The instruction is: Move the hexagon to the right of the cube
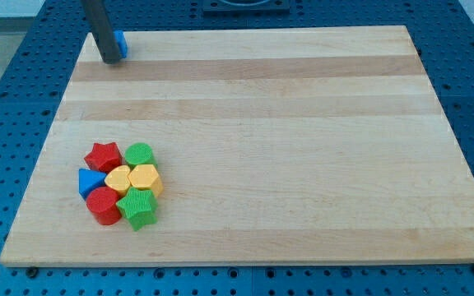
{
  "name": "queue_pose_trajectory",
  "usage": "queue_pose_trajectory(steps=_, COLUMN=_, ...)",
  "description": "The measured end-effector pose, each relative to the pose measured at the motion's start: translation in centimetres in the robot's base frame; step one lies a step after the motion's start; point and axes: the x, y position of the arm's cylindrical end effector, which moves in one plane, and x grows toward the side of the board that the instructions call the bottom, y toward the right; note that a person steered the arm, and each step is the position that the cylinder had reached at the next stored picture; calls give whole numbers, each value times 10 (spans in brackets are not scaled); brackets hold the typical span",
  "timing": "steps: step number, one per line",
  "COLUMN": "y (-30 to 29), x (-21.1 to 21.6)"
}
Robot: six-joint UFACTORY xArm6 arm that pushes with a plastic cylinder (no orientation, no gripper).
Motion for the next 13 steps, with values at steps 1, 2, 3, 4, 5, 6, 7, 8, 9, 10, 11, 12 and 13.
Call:
queue_pose_trajectory(steps=1, y=0, x=8)
queue_pose_trajectory(steps=2, y=0, x=48)
queue_pose_trajectory(steps=3, y=0, x=92)
queue_pose_trajectory(steps=4, y=-3, x=125)
queue_pose_trajectory(steps=5, y=-5, x=159)
queue_pose_trajectory(steps=6, y=-7, x=194)
queue_pose_trajectory(steps=7, y=-9, x=234)
queue_pose_trajectory(steps=8, y=-8, x=273)
queue_pose_trajectory(steps=9, y=-6, x=316)
queue_pose_trajectory(steps=10, y=22, x=346)
queue_pose_trajectory(steps=11, y=70, x=345)
queue_pose_trajectory(steps=12, y=84, x=327)
queue_pose_trajectory(steps=13, y=84, x=309)
